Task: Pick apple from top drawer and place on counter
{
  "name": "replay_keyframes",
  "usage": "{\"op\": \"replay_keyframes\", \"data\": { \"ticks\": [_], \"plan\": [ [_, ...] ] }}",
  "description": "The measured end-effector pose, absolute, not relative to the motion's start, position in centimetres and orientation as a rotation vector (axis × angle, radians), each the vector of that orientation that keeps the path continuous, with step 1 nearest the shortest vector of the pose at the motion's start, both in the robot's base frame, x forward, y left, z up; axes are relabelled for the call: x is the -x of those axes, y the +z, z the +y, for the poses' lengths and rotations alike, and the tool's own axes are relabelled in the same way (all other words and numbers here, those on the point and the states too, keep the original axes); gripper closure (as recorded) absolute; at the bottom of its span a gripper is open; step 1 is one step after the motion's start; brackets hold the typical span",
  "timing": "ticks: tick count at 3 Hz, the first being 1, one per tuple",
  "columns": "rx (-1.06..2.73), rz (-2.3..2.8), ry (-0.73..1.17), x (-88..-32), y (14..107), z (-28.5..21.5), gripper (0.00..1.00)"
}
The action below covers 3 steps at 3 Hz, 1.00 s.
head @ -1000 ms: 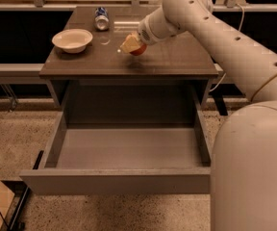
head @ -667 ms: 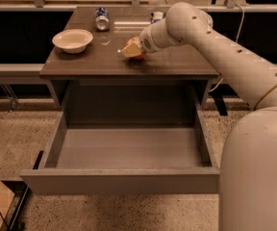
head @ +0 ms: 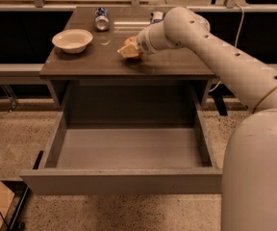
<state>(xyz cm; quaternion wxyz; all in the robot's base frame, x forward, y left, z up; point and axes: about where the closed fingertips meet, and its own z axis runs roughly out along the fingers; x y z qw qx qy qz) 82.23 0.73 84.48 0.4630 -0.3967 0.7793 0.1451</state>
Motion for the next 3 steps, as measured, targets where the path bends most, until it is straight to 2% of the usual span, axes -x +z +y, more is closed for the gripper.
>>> {"op": "replay_keyframes", "data": {
  "ticks": [1,3],
  "plan": [
    [0.976,1.916,0.358,-82.22,84.43,0.83,0.04],
    [0.978,1.917,0.360,-82.22,84.34,0.93,0.00]
  ]
}}
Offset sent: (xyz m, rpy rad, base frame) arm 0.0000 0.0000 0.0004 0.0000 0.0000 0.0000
